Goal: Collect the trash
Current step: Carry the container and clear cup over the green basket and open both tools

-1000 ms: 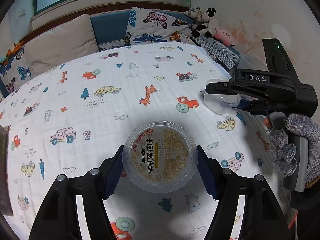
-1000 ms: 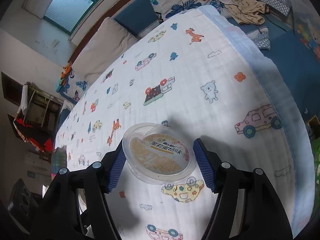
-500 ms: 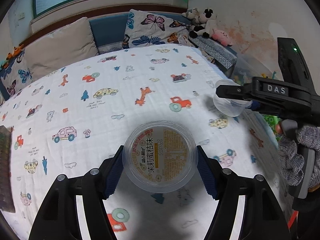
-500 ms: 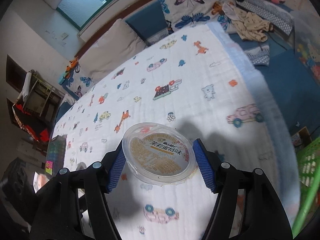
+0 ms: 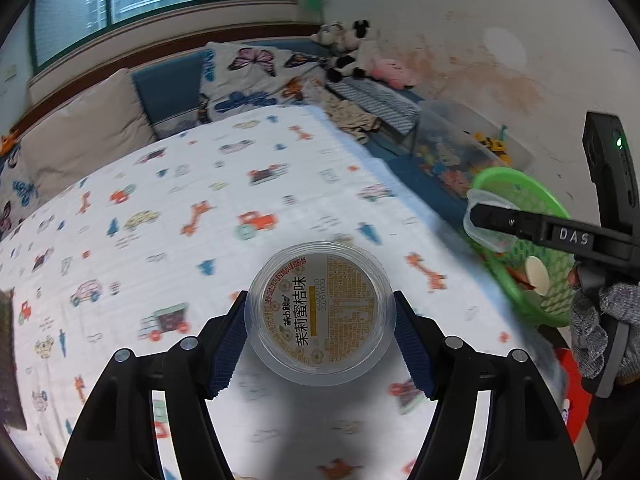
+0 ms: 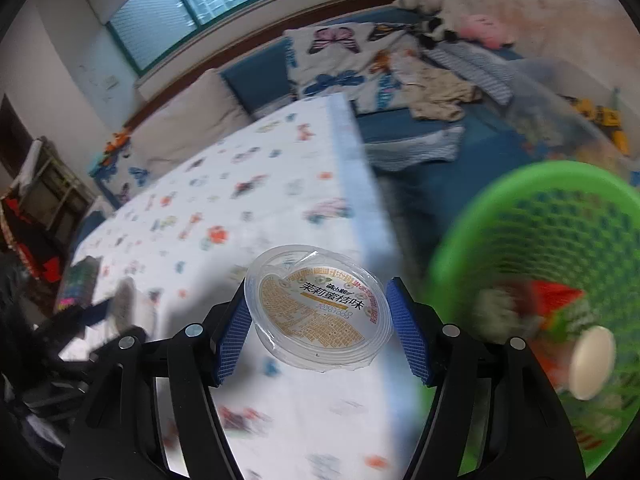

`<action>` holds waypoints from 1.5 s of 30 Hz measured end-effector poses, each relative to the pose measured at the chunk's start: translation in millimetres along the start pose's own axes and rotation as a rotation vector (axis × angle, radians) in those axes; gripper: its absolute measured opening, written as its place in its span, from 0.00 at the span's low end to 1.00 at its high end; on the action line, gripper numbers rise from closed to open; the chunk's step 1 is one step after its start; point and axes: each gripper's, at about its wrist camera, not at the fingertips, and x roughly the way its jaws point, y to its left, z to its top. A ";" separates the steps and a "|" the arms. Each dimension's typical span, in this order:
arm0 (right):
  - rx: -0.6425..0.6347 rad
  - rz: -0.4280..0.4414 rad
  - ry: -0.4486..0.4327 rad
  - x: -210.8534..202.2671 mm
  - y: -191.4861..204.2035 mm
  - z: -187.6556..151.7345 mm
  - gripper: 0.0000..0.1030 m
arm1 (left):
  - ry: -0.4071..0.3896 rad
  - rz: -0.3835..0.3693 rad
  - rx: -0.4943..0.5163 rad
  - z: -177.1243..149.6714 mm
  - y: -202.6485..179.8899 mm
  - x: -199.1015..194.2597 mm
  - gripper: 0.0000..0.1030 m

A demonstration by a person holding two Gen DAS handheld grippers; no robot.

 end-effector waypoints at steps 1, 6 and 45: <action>0.002 -0.017 -0.003 -4.0 -7.9 -1.8 0.65 | -0.001 -0.006 0.007 0.7 -4.9 0.0 0.65; 0.066 -0.101 -0.009 -22.5 -62.2 -13.0 0.65 | 0.005 -0.035 0.053 3.2 -36.5 3.0 0.65; 0.191 -0.157 -0.135 -112.2 -151.7 -33.0 0.68 | 0.098 -0.211 0.251 14.9 -218.9 49.2 0.65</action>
